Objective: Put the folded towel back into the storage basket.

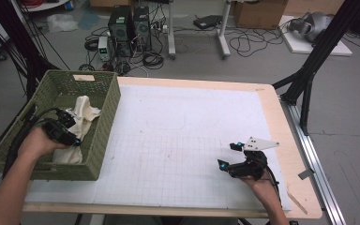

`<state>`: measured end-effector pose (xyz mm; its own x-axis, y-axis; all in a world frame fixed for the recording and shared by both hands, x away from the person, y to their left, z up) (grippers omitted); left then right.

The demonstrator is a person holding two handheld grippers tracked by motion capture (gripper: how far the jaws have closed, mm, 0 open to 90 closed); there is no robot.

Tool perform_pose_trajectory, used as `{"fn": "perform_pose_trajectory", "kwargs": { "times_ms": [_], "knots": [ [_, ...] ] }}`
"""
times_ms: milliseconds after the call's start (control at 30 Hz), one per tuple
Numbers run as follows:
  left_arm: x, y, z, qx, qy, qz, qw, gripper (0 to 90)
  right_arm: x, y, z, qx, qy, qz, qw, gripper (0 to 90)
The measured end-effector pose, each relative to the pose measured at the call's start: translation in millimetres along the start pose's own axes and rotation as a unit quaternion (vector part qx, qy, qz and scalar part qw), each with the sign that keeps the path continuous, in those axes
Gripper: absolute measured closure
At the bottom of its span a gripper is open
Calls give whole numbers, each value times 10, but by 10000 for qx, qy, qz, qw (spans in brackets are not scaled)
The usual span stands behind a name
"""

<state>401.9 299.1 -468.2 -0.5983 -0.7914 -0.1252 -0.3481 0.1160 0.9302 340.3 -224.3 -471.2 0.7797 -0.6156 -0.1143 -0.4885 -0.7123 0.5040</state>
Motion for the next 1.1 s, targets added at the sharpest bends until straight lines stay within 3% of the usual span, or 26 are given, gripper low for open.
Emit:
{"fn": "perform_pose_trajectory", "kwargs": {
  "times_ms": [167, 367, 567, 700, 767, 900, 1033, 1067, 1100],
  "knots": [
    [-60, 16, -29, 143, 131, -181, 9996, 665, 11, 7, -10, 47, 1, 18, 10000, 139],
    [-75, -36, -7, 22, 269, -168, 9995, 650, 3, 6, -10, 32, -13, 11, 10000, 138],
    [-53, -71, 12, -86, 129, -281, 9995, 835, 1, 7, -11, 35, -15, 0, 10000, 139],
    [-105, 31, -28, 154, 126, -440, 9988, 846, 7, 11, -13, 48, -7, 9, 10000, 139],
    [-103, 85, -56, 344, 177, -373, 9986, 845, 10, 10, -11, 37, 6, 8, 10000, 139],
    [28, 60, -32, 206, -277, -81, 9994, 847, 2, 0, -5, 8, -11, 10, 10000, 139],
    [210, -63, 57, -213, -778, 335, 9962, 846, 7, -12, -5, 7, 12, 6, 10000, 139],
    [220, -83, 60, -234, -863, 331, 9954, 839, -3, -15, -5, -2, -24, -3, 10000, 139],
    [222, -83, 51, -211, -826, 351, 9957, 835, -8, -18, -5, -9, 1, -12, 10000, 139]
  ]
}}
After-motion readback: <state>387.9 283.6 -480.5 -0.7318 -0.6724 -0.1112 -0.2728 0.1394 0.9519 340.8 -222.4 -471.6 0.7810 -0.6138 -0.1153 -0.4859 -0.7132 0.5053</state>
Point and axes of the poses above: each handheld gripper's, and its own axes: y roughly backward along the jaws, z roughly out of its underside, x roughly to its right, the point moved 9 cm from there along -y, roughly forward along the jaws, and after that the axes turned 2 degrees about -z, right-handed, at the moved point
